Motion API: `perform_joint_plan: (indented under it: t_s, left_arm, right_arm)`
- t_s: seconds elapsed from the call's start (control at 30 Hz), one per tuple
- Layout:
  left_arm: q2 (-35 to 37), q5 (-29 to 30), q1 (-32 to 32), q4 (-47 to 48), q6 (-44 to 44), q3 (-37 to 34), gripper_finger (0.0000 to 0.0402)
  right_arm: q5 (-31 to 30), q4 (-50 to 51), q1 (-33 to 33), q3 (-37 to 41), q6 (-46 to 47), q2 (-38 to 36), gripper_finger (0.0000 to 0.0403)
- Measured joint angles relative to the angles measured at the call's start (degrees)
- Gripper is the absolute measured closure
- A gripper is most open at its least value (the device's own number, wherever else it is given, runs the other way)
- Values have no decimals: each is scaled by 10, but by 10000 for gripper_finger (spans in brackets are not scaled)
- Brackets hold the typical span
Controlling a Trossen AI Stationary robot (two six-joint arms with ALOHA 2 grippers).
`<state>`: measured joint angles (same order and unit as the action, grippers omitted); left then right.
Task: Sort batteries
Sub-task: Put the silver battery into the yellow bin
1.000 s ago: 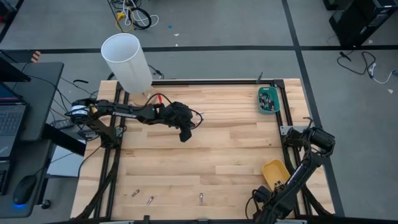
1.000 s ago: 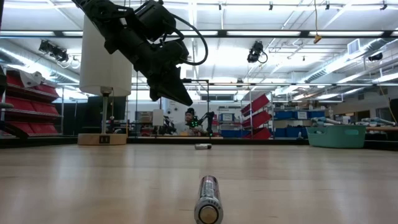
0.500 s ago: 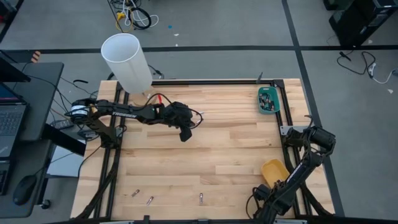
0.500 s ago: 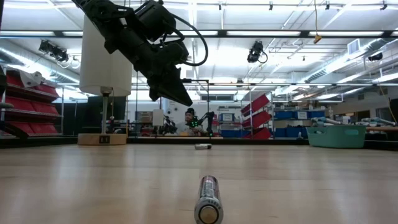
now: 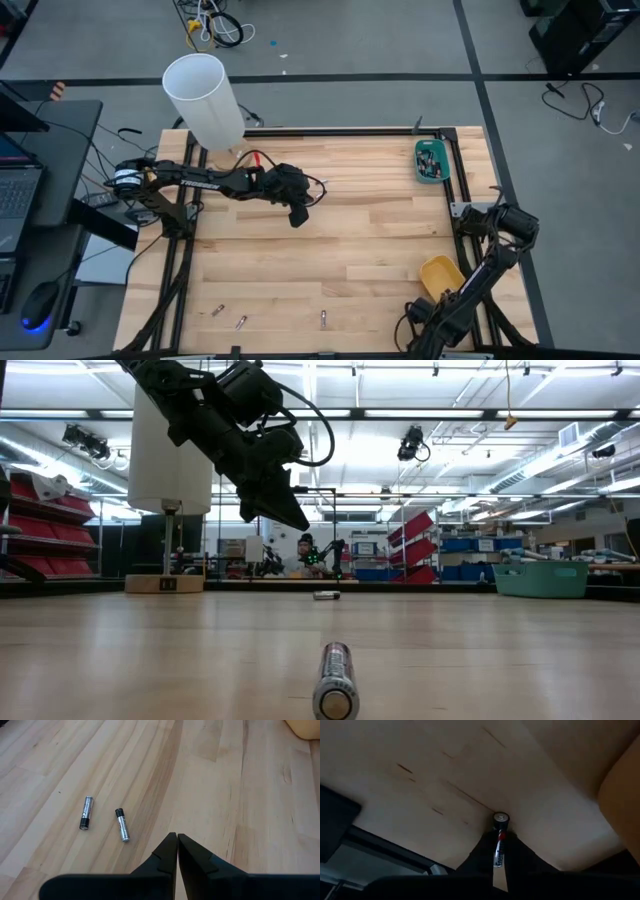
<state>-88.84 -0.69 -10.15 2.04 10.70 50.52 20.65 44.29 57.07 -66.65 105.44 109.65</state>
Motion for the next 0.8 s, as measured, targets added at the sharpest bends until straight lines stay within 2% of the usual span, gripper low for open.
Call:
perform_joint_plan:
  t_s: [0.37,0.8]
  left_arm:
    - [0,0,0,0,0,0,371]
    - [0,0,0,0,-1,0,371]
  right_arm:
    - [-107,58,-37,-89,-37,1,390]
    - [-128,334,-110,-140,-77,-16,383]
